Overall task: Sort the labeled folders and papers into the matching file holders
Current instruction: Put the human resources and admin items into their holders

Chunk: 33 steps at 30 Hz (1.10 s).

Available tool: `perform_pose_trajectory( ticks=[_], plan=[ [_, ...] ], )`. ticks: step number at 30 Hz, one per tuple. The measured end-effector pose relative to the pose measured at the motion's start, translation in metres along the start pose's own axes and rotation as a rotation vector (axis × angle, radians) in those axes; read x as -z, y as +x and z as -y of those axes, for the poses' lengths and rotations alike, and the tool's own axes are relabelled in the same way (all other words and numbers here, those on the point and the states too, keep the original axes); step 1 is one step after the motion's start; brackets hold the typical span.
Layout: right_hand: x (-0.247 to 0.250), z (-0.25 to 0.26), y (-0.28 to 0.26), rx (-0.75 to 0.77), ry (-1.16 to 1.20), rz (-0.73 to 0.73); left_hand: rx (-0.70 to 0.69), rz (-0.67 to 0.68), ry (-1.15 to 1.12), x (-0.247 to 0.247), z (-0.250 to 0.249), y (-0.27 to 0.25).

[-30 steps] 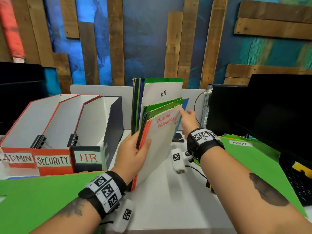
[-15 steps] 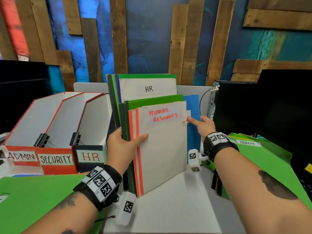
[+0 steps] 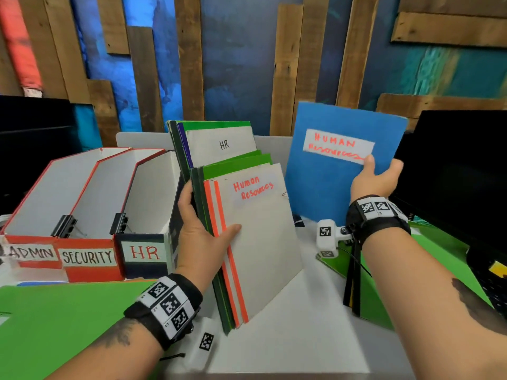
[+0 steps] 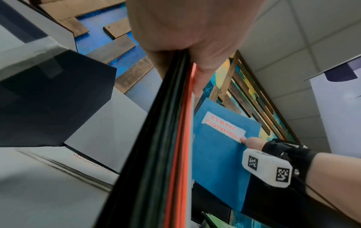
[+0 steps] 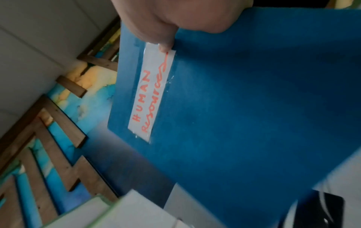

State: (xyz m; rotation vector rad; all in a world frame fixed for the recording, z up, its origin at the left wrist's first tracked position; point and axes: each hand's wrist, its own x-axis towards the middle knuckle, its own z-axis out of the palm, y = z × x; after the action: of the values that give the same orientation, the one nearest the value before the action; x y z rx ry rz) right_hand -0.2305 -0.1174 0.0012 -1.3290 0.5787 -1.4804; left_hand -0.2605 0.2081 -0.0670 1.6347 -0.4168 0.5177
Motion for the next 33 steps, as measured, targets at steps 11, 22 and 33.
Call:
perform_pose_trajectory(
  ticks=[11,22,33],
  plan=[
    [-0.001,0.068,-0.011,0.547,-0.237,0.07,-0.225,0.282,0.372,0.002,-0.033,0.006],
    [0.007,0.079,-0.044,0.383,-0.207,0.444,-0.238,0.344,0.474,0.001,-0.059,0.013],
    [0.002,0.086,-0.047,0.466,-0.114,0.404,0.053,0.318,-0.01,-0.011,-0.058,0.028]
  ],
)
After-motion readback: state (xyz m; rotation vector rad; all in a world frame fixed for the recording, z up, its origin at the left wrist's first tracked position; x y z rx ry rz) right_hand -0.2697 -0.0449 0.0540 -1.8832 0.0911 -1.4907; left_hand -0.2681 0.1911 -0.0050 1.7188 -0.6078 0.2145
